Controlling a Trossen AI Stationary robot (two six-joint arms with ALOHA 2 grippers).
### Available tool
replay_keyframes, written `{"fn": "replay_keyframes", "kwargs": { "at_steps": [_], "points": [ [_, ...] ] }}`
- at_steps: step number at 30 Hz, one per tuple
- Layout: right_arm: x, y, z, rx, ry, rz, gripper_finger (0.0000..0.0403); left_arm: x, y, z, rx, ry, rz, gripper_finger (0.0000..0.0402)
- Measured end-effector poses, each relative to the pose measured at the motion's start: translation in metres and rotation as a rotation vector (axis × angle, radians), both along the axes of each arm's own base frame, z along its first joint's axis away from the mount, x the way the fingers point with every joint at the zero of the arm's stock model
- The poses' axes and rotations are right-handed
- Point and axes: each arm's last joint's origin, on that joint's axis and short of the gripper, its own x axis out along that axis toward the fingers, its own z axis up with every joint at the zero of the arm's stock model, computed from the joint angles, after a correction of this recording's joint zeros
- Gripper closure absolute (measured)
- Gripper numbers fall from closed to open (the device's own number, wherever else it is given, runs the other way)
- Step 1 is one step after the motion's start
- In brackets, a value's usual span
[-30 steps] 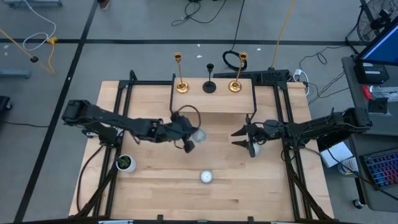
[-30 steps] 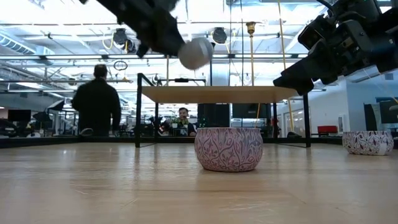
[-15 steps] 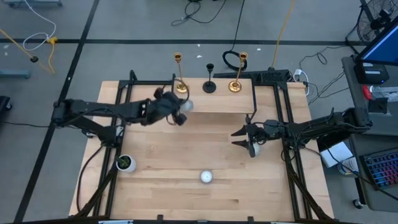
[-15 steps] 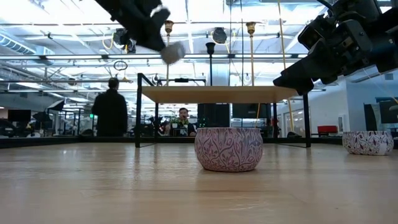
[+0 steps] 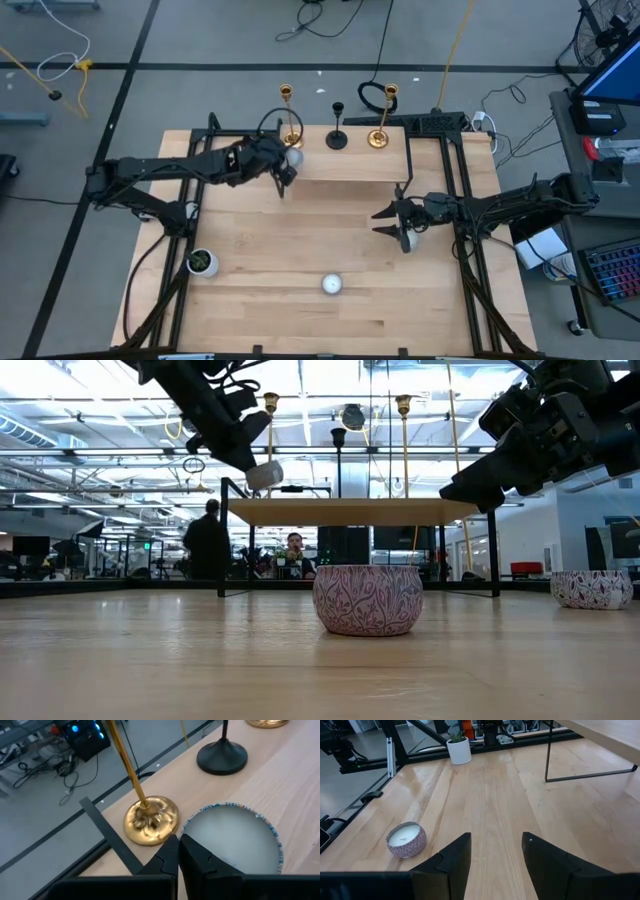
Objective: Pick & Place candle stick holders
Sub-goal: Put the blue scented candle on the shelf aligned with the golden candle holder
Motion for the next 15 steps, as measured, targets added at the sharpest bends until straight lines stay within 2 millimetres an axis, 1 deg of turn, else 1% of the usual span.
{"fn": "replay_keyframes", "kwargs": {
  "at_steps": [15],
  "points": [
    [0.0000,0.0000,0.0000,0.000,0.000,0.000,0.0232,0.0004,0.0023,-0.0039,-0.027,0.006,0.010,0.0394]
  ]
}}
